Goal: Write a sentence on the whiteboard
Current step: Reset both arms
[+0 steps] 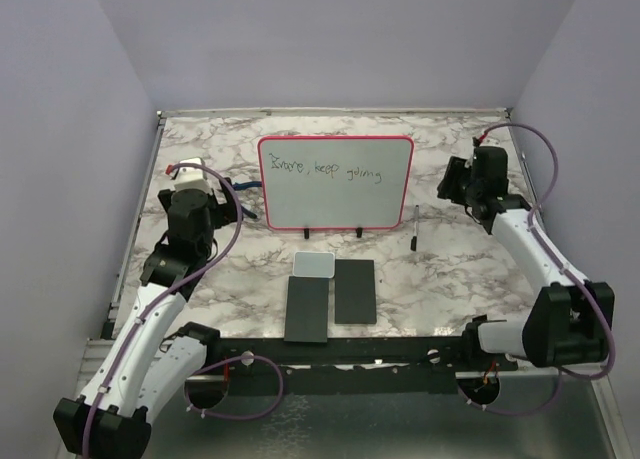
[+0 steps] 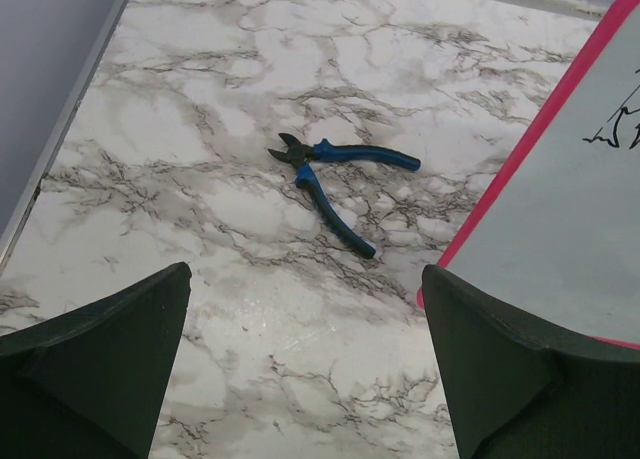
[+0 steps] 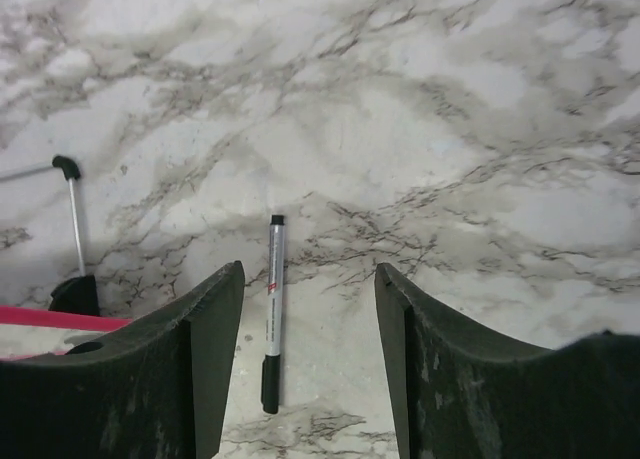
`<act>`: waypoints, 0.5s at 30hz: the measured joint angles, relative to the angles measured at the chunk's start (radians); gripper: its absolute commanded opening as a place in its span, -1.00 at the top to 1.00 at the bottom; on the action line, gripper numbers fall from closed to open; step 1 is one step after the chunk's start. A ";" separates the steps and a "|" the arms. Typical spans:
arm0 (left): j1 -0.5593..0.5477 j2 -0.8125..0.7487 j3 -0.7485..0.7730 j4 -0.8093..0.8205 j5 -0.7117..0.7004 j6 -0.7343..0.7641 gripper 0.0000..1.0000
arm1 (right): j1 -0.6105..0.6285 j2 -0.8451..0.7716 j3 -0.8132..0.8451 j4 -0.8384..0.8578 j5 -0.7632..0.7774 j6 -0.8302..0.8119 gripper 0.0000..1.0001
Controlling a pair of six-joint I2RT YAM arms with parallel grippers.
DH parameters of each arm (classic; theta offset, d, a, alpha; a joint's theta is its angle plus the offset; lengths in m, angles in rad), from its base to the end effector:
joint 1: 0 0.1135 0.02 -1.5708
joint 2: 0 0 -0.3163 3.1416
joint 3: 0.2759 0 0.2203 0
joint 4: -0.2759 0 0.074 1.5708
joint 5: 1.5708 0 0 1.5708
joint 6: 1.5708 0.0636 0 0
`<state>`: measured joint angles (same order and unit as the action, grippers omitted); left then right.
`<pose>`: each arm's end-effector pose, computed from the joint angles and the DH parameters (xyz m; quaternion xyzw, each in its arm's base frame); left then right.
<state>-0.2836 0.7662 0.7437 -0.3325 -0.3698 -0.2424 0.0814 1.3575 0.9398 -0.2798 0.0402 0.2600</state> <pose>0.1316 -0.0144 0.3417 -0.0884 0.8088 -0.0002 0.5813 0.2759 0.0199 0.3032 0.0893 0.9016 0.0539 0.4198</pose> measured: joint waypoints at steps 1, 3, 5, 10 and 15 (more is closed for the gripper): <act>0.003 -0.001 0.000 0.003 -0.005 -0.002 -0.98 | -0.005 -0.039 -0.015 0.015 0.015 0.000 -0.19; 0.007 0.001 0.000 0.011 -0.021 -0.004 -0.98 | -0.010 -0.115 -0.042 0.051 0.047 -0.002 -0.19; 0.008 0.005 0.006 0.014 -0.043 -0.003 -0.98 | -0.011 -0.194 -0.070 0.093 0.073 -0.012 -0.19; 0.008 0.029 0.075 0.029 -0.089 0.021 -0.98 | -0.011 -0.375 -0.153 0.236 0.110 -0.061 -0.20; 0.008 0.010 0.124 0.114 -0.111 0.062 -0.98 | -0.011 -0.537 -0.276 0.396 0.122 -0.122 -0.46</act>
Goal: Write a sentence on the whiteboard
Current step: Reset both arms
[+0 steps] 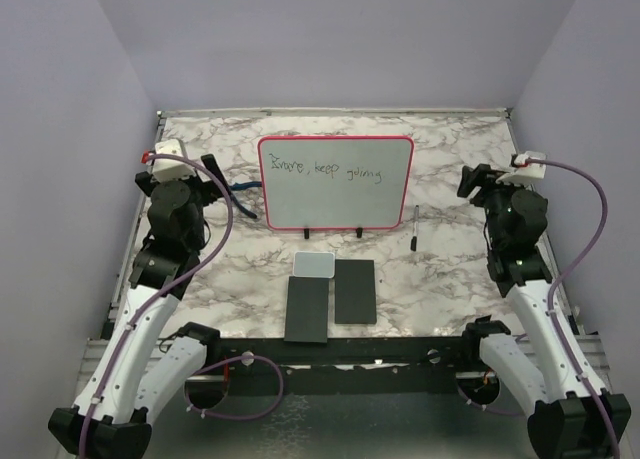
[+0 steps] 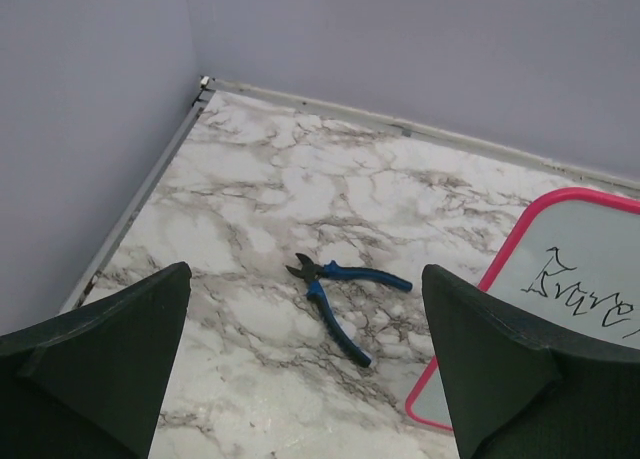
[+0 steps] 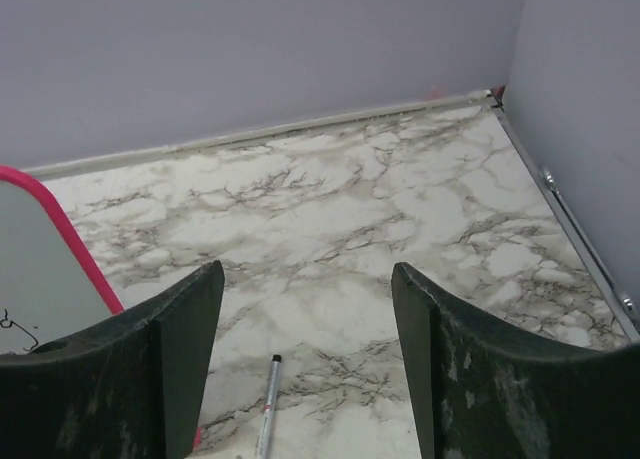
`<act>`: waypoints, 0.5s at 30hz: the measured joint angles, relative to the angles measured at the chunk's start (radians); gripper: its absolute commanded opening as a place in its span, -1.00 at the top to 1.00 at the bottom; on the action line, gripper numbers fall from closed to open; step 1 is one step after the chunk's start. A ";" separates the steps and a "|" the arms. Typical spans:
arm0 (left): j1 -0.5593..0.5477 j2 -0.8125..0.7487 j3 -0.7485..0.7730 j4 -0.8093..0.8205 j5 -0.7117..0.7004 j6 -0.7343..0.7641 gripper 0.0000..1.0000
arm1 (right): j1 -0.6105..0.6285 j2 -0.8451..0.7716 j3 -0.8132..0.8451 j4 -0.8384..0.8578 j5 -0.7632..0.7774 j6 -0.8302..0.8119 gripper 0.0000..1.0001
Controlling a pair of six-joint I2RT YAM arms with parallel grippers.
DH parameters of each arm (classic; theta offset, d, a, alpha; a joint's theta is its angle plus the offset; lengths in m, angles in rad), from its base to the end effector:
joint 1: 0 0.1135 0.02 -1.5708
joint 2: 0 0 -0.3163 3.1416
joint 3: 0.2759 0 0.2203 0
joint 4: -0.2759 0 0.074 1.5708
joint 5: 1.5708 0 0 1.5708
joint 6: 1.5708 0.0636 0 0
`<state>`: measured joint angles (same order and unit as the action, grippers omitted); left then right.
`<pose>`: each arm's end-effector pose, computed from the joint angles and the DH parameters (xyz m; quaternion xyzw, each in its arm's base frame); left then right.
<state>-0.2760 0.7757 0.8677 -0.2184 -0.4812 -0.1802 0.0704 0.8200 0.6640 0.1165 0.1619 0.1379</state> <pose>0.1322 -0.0069 0.3978 -0.1224 0.7354 0.0290 0.6658 0.1599 0.0010 0.3657 0.0803 0.7163 0.0138 0.6931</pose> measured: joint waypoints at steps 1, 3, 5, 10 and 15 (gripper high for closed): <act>0.000 -0.011 0.000 0.017 -0.003 0.010 -0.98 | 0.000 -0.027 -0.024 0.024 0.000 -0.013 -0.47; 0.000 -0.030 -0.007 0.042 -0.007 0.021 -0.98 | 0.000 -0.077 -0.064 0.066 -0.001 -0.034 -0.49; 0.000 -0.055 -0.031 0.063 -0.014 0.029 -0.98 | 0.000 -0.111 -0.092 0.095 -0.001 -0.048 -0.49; 0.000 -0.093 -0.090 0.061 -0.015 0.033 -0.98 | 0.000 -0.143 -0.102 0.130 -0.002 -0.070 -0.51; 0.000 -0.103 -0.096 0.061 -0.016 0.036 -0.98 | 0.000 -0.154 -0.101 0.130 -0.002 -0.079 -0.52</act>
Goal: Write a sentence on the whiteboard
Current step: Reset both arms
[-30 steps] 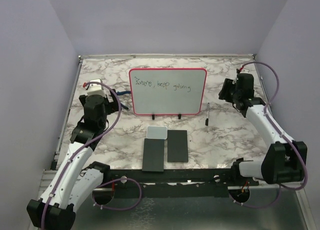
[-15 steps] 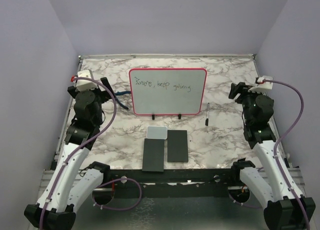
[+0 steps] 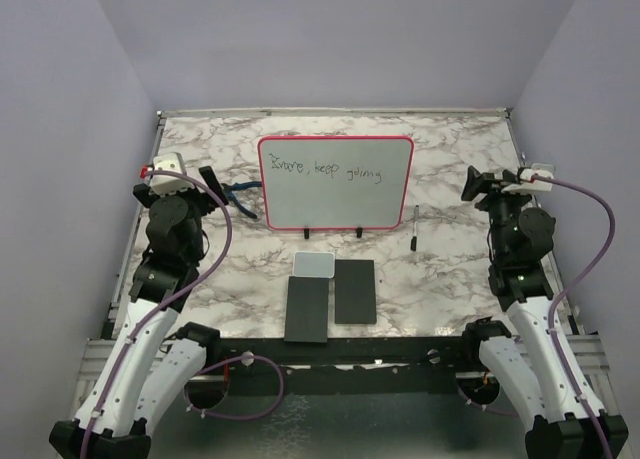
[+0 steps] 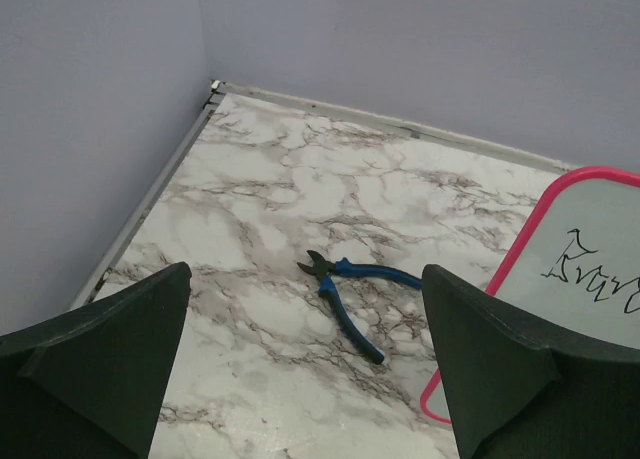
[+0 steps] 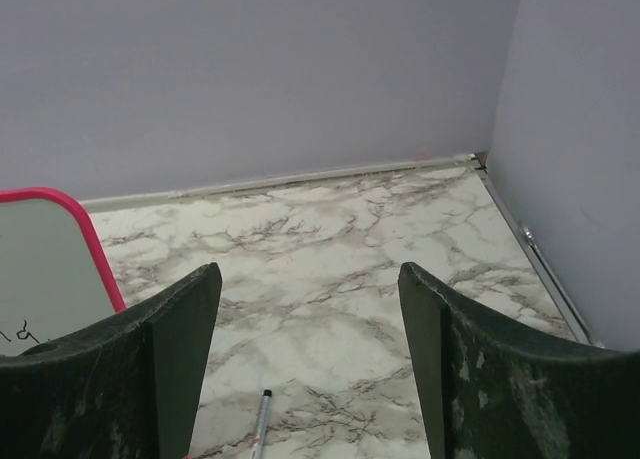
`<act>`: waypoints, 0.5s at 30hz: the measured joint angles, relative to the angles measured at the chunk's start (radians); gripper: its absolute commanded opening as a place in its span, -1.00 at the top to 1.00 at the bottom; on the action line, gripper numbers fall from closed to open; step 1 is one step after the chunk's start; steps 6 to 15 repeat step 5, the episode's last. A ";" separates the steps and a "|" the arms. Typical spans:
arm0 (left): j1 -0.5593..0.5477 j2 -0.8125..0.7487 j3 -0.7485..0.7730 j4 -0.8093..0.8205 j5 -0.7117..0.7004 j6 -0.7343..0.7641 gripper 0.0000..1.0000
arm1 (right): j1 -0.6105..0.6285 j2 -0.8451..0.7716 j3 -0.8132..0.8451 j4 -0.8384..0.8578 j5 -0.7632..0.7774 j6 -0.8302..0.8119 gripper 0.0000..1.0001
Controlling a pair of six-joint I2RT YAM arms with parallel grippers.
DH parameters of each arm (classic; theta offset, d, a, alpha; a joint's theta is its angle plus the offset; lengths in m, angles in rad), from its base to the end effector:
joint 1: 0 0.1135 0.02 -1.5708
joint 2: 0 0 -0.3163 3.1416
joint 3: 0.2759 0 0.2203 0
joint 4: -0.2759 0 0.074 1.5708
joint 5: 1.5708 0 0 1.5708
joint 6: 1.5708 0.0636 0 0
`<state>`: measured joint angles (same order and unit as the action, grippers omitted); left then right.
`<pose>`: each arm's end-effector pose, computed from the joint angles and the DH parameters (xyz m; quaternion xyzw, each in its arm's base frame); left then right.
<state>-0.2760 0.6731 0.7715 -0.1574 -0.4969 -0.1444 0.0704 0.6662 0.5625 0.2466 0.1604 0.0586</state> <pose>0.1116 -0.0001 0.3836 -0.1219 0.7149 0.0363 0.6876 0.1242 -0.0014 0.3662 0.0567 0.6531 -0.0038 0.7552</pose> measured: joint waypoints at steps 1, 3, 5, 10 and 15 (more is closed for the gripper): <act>0.000 -0.002 0.000 0.000 0.000 0.000 -0.98 | 0.000 -0.002 0.000 0.000 0.000 0.000 -0.52; 0.000 -0.004 0.000 0.000 0.000 0.000 -0.98 | 0.000 -0.004 0.000 0.000 0.000 0.000 -0.53; 0.000 -0.006 0.000 0.000 0.000 0.000 -0.98 | 0.000 -0.005 0.000 0.000 0.000 0.000 -0.53; 0.000 -0.006 0.000 0.000 0.000 0.000 -0.98 | 0.000 -0.005 0.000 0.000 0.000 0.000 -0.53; 0.000 -0.006 0.000 0.000 0.000 0.000 -0.98 | 0.000 -0.005 0.000 0.000 0.000 0.000 -0.53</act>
